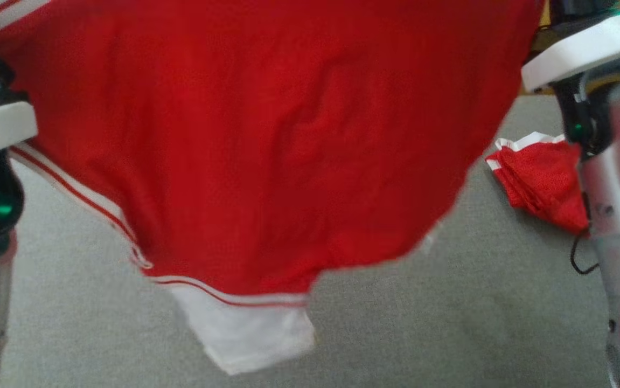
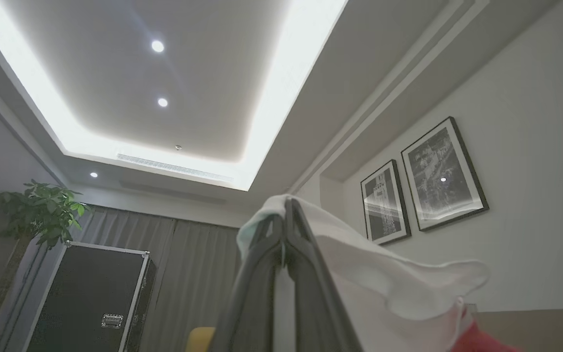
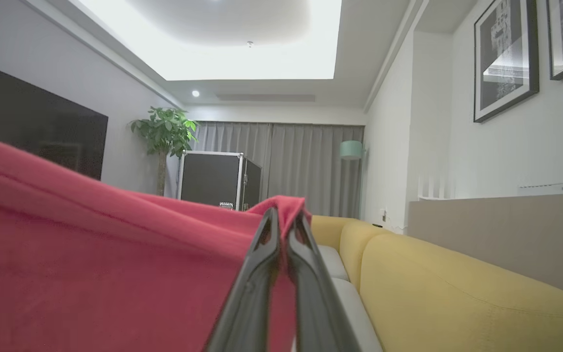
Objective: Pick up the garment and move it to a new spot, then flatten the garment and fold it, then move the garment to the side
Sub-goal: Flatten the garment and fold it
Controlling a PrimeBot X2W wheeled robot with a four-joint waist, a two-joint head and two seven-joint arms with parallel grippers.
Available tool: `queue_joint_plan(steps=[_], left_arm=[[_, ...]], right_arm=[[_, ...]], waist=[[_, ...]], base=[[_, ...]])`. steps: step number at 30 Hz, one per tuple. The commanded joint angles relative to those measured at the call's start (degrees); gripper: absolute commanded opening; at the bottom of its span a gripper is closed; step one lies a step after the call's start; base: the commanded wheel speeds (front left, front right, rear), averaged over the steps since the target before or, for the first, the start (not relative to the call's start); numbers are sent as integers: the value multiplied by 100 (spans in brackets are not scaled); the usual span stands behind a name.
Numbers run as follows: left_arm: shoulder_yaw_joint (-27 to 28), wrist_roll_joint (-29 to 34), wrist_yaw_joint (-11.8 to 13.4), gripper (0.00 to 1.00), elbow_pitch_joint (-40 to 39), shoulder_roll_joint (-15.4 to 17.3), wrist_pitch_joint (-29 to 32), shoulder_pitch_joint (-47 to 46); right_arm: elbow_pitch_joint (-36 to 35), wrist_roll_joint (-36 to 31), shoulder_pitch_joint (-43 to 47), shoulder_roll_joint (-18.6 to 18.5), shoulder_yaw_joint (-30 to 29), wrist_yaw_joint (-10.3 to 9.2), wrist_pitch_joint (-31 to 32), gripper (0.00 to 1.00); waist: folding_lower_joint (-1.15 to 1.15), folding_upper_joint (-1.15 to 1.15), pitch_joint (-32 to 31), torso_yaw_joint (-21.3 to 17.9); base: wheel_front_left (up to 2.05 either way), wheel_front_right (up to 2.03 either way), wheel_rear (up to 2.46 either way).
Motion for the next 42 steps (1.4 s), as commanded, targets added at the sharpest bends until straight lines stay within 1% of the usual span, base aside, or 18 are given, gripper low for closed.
queue_joint_plan(steps=[1,4,7,10,12,15,16,18,22,23,25,26,29,32,35,38,40,42], left_arm=[[265,105,49,0,-199,400,216,-381],[178,64,2,0,8,502,479,-536],[-22,86,-204,0,602,594,652,-923],[-233,208,-472,0,1417,652,710,-1697],[-369,328,-644,0,2105,614,649,-2360],[-588,647,-842,0,3238,519,394,-3425],[-588,647,-842,0,3238,519,394,-3425],[-681,842,-891,0,3880,418,151,-4092],[-815,1107,-1007,0,4933,176,-478,-5226],[-876,1181,-1066,0,5328,50,-727,-5569],[-934,1200,-1149,0,5657,-87,-877,-5723],[-967,1199,-1197,0,5797,-148,-927,-5735],[-1051,1182,-1310,0,6116,-313,-1016,-5565],[-1092,1142,-1388,0,6239,-437,-1044,-5081],[-1147,1160,-1434,0,6074,-483,-1048,-4313],[-1213,1105,-1453,0,5898,-484,-1049,-3412],[-1404,971,-1457,0,5752,-463,-1050,-2814],[-1652,832,-1458,0,5599,-333,-1050,-2290]], right_arm=[[-537,-122,126,-8,-90,19,314,0],[-1027,-266,291,-21,-249,19,783,0],[-1144,-246,216,56,-301,19,1245,0],[-887,-336,-298,12,-160,19,1508,0],[-451,-386,-828,-9,-57,19,1510,0],[395,-528,-1749,-3,93,19,1179,0],[395,-528,-1749,-3,93,19,1179,0],[924,-728,-2374,-7,147,19,717,0],[1898,-1132,-3303,84,-240,19,-198,0],[2269,-1365,-3572,116,-402,19,-514,0],[2566,-1508,-3688,166,-634,19,-707,0],[2712,-1565,-3686,189,-735,19,-759,0],[3118,-1771,-3539,190,-775,19,-832,0],[3479,-1801,-3240,166,-830,19,-864,0],[3847,-1877,-2847,123,-618,19,-875,0],[4177,-1795,-2433,106,-376,19,-878,0],[4316,-1712,-2134,114,-154,19,-808,0],[4395,-1635,-1836,106,151,19,-700,0]], waist=[[1,0,129,-41],[1,0,366,-66],[1,0,798,-69],[1,0,1477,-48],[1,0,1883,-10],[1,0,2311,42],[1,0,2311,42],[1,0,2510,74],[1,0,2763,169],[1,0,2851,228],[1,0,2908,267],[1,0,2928,290],[1,0,3005,390],[1,0,3002,475],[1,0,2902,547],[1,0,2688,599],[1,0,2517,627],[1,0,2343,650]], base=[[0,0,0],[0,0,0],[0,0,0],[0,0,0],[0,0,0],[0,0,0],[0,0,0],[0,0,0],[0,0,0],[0,0,0],[0,0,0],[0,0,0],[0,0,0],[0,0,0],[0,0,0],[0,0,0],[0,0,0],[0,0,0]])
